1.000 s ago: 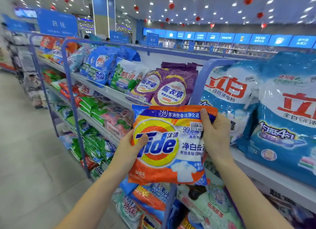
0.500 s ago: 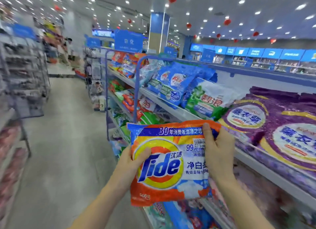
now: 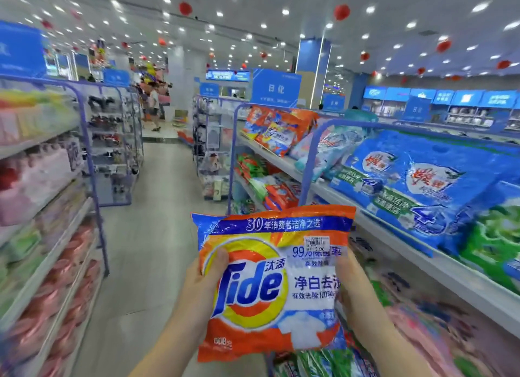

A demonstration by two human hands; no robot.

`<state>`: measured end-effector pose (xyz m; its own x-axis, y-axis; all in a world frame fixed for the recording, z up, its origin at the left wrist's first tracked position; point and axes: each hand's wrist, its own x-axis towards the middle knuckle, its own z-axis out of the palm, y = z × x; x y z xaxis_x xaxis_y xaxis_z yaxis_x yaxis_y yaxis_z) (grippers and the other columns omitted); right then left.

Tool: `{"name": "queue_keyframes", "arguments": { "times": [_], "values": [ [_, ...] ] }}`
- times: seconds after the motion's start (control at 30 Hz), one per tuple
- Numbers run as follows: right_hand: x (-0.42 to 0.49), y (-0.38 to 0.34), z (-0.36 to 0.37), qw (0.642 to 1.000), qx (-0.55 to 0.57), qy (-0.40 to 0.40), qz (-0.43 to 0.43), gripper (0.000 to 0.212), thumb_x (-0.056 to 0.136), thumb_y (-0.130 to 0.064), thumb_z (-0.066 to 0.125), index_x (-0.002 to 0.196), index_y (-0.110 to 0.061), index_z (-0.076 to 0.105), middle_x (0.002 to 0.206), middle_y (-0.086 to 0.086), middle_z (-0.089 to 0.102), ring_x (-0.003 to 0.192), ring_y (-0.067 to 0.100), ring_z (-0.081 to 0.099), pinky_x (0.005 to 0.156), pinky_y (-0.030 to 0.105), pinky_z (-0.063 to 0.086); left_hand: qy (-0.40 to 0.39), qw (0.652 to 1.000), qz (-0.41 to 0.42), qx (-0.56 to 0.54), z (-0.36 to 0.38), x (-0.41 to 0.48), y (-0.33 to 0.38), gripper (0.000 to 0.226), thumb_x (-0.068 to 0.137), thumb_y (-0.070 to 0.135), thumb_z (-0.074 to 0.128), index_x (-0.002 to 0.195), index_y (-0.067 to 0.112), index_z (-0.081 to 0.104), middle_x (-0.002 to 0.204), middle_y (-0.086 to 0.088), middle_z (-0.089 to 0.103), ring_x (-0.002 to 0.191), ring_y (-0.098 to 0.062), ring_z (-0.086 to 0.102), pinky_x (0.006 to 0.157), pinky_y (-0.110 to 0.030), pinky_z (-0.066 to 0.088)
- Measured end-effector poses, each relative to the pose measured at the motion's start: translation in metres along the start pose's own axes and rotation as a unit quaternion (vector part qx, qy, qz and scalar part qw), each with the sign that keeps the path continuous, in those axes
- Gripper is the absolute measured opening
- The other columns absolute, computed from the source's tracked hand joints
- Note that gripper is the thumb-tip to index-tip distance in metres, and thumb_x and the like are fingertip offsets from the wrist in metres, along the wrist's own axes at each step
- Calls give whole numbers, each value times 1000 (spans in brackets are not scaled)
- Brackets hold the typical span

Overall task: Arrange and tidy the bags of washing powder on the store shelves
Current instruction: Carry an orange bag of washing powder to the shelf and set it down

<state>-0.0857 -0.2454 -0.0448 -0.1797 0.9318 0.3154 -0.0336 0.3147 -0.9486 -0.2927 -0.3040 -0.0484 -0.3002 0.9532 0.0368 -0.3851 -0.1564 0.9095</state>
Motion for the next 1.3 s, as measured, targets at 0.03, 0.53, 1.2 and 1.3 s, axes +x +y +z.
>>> {"name": "queue_keyframes", "arguments": {
  "times": [0.03,0.53,1.2,1.3],
  "values": [
    [13,12,7,1000,4,-11,22,13,82,-29,65,92,-22,65,77,-7,74,78,19,68,61,24,53,6,1000,3,-3,-5,19,0,60,53,56,73,96,13,68,81,-12,74,65,-28,71,61,-44,59],
    [362,127,89,995,-65,-25,-74,12,94,-23,52,103,-26,61,95,-26,69,87,-5,65,70,12,48,62,995,56,62,-29,396,15,36,77,48,51,93,18,63,80,-4,75,66,-18,72,59,-35,59],
    [741,240,257,988,63,134,34,36,83,-39,51,103,-11,64,93,7,74,84,28,71,73,45,57,-108,993,-17,39,-128,862,57,58,76,56,51,114,14,63,106,-12,72,94,-31,69,78,-46,58],
    [782,248,255,982,68,178,16,30,87,-36,50,102,-15,65,94,6,74,85,27,71,76,49,57,-160,985,-18,62,-123,918,49,76,66,67,69,118,13,60,108,-11,71,97,-31,69,82,-44,57]
  ]
}}
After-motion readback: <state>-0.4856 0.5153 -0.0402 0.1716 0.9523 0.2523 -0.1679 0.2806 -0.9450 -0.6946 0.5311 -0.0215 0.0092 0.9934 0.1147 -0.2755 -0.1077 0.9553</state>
